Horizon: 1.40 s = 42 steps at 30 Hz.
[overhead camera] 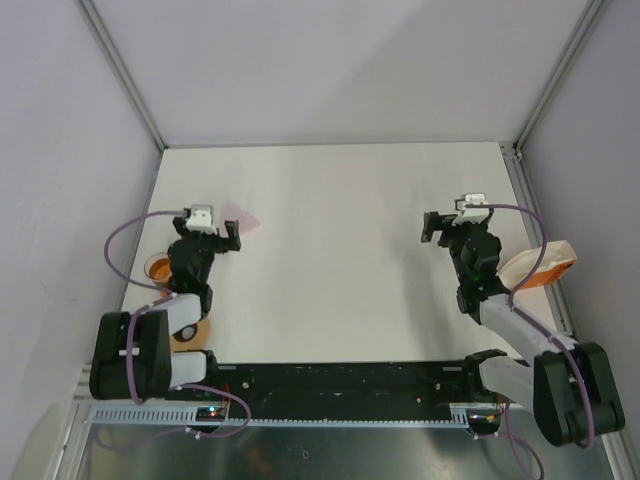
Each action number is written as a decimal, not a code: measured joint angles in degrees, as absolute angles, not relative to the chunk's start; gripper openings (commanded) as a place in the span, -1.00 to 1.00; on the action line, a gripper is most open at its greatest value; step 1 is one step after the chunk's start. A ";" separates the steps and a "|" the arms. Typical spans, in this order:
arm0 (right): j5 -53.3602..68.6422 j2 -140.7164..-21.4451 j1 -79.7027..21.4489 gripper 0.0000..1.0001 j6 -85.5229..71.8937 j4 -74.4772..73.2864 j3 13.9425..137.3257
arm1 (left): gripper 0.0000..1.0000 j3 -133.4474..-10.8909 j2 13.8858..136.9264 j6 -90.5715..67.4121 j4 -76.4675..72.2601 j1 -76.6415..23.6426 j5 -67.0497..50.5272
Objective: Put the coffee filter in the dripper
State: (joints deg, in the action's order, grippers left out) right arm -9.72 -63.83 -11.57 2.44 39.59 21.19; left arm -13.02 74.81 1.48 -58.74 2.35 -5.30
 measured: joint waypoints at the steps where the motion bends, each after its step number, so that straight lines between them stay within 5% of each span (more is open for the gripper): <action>1: -8.47 -62.06 -12.69 0.99 2.50 37.43 22.37 | 0.99 -15.35 73.19 2.24 -54.85 2.39 -6.63; 10: 2.72 -56.75 -23.11 0.99 2.70 12.01 39.57 | 0.98 -39.53 63.31 11.09 -15.14 2.39 -17.41; 21: 7.18 -53.78 -25.34 0.99 3.55 -11.20 49.58 | 0.88 -61.41 64.27 23.40 30.50 10.96 -10.63; 28: 7.40 -54.41 -25.34 0.99 4.78 -16.16 49.58 | 0.52 -61.39 67.53 28.53 39.68 22.37 -5.74; 38: 6.90 -55.99 -25.34 0.99 5.06 -17.98 49.58 | 0.24 -61.17 71.83 32.05 41.25 28.77 -7.05; 42: 6.61 -56.10 -25.34 0.99 5.08 -18.22 49.58 | -0.03 -60.77 72.23 33.12 41.34 28.97 -7.92</action>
